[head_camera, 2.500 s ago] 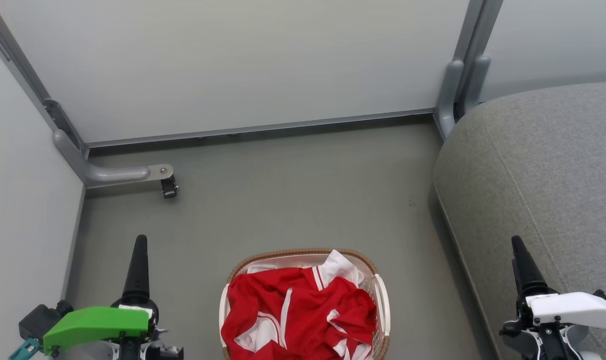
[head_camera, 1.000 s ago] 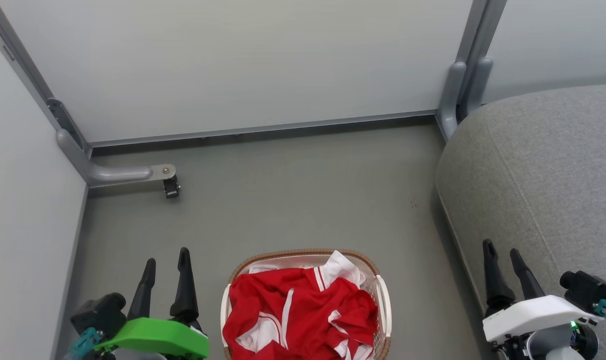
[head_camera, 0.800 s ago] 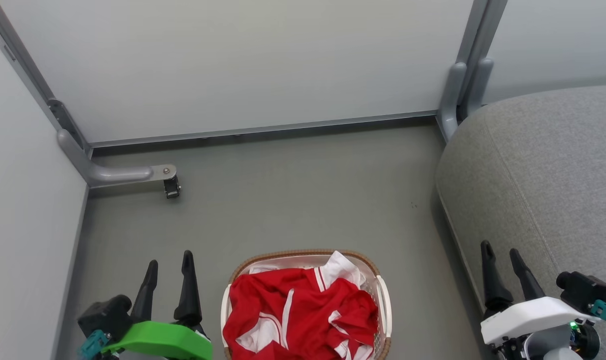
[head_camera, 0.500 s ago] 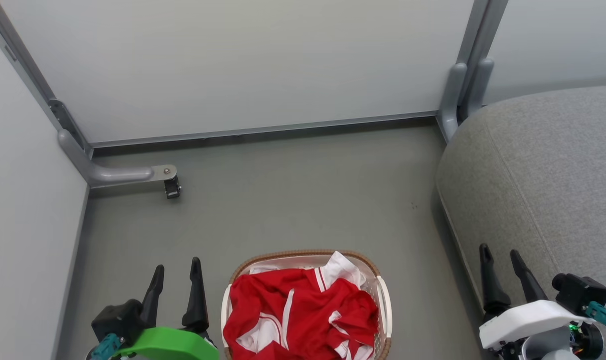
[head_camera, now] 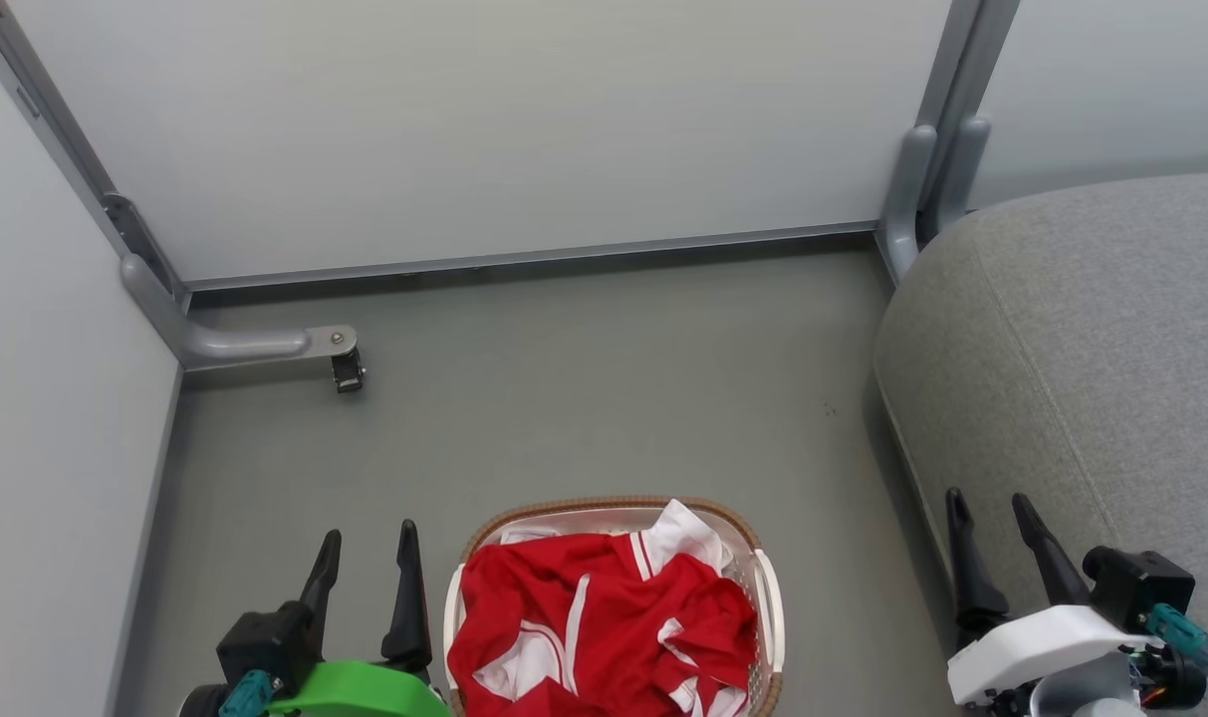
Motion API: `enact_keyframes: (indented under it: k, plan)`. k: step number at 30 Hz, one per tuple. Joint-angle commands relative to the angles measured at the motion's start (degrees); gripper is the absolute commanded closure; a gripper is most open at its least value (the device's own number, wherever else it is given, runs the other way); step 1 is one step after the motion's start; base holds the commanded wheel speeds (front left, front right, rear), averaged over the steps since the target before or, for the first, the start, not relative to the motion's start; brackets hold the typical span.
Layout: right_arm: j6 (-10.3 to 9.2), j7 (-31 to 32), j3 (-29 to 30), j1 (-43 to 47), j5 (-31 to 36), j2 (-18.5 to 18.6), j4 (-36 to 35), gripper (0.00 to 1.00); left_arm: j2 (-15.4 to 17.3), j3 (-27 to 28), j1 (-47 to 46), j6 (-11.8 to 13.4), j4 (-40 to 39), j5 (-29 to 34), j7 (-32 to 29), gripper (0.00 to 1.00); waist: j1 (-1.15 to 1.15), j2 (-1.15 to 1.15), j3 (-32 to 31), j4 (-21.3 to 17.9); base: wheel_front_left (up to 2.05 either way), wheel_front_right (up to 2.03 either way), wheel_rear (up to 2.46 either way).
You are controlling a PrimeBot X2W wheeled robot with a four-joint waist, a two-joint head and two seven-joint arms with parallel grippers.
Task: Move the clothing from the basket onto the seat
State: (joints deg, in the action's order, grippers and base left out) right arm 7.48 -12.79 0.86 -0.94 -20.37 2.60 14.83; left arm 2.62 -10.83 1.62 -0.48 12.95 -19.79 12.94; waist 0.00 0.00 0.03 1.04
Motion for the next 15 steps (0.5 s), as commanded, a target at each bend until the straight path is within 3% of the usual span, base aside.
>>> enact_keyframes:
  k: [1, 15]
  plan:
    - [0.02, -0.64, -0.12, 0.25, 1.54, 0.35, -0.34, 0.0, 0.36, -0.15, 0.44, 0.39, -0.15, 1.58, 0.55, 0.0, 0.0, 0.0, 0.04, 0.1, 0.0, 0.0, 0.0]
    - [0.01, -2.11, -0.24, 0.54, 7.16, 0.42, -0.26, 0.0, 0.41, -1.41, 0.58, 1.37, 1.39, 5.53, 1.93, 0.0, 0.0, 0.0, 0.19, 1.06, 0.0, 0.0, 0.0]
